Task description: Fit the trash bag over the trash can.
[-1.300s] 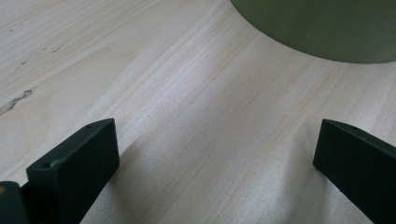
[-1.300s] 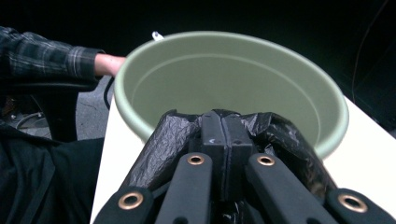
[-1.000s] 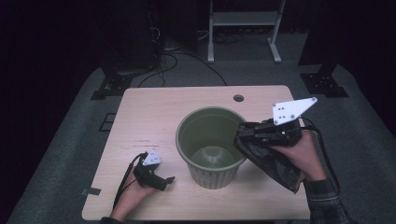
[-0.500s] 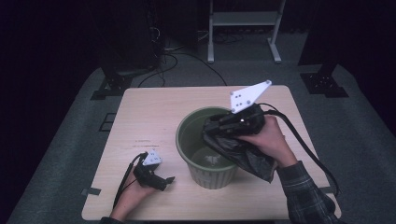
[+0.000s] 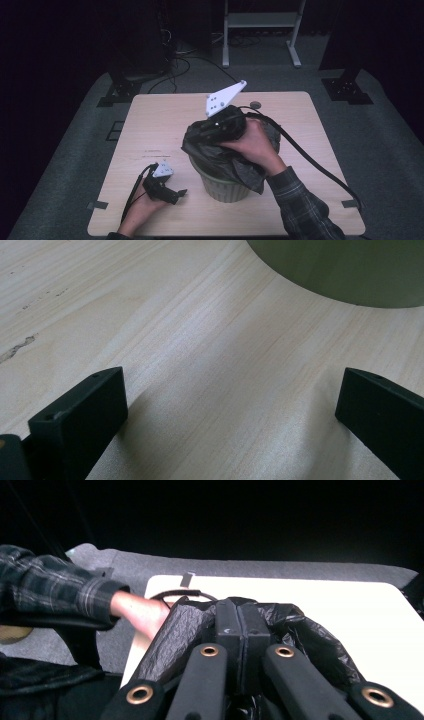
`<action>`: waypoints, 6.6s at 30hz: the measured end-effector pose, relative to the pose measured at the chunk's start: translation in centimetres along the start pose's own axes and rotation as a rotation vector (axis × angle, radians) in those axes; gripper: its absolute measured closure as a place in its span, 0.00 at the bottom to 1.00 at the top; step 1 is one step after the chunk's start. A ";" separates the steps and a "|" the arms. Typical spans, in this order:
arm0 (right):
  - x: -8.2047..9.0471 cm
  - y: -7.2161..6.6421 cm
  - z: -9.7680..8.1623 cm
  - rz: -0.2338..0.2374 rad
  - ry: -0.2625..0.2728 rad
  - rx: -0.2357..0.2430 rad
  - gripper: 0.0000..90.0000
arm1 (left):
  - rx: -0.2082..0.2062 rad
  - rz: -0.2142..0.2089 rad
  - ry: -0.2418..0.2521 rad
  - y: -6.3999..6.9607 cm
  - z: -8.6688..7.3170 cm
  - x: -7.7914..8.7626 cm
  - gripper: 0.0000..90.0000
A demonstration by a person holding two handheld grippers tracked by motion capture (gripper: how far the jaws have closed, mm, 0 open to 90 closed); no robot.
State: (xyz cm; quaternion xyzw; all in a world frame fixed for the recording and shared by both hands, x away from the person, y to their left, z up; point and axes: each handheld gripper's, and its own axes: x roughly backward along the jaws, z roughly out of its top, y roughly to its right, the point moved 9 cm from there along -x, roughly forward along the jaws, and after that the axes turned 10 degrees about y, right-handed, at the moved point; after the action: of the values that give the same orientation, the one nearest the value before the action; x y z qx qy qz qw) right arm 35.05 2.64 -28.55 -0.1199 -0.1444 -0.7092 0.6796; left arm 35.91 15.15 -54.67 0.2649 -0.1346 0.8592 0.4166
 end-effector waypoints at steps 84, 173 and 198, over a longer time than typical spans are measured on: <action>10.1 4.6 -8.1 -0.294 -0.131 -0.170 0.26 | -0.005 -0.020 -0.002 0.2 -0.1 0.2 0.00; 14.7 4.6 -11.9 -0.316 -0.023 -0.329 0.25 | -0.154 -0.309 0.339 2.3 20.4 8.9 0.33; 10.9 4.3 -7.2 -0.146 0.080 -0.244 1.00 | -0.224 -0.344 0.318 3.4 22.8 5.0 0.40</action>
State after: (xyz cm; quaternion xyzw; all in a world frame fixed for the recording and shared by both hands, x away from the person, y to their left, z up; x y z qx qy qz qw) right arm 39.04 -10.31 -31.11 -0.1625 -0.0381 -0.7731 0.6119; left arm 38.49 5.99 -33.05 0.0976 -0.1147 0.7863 0.5992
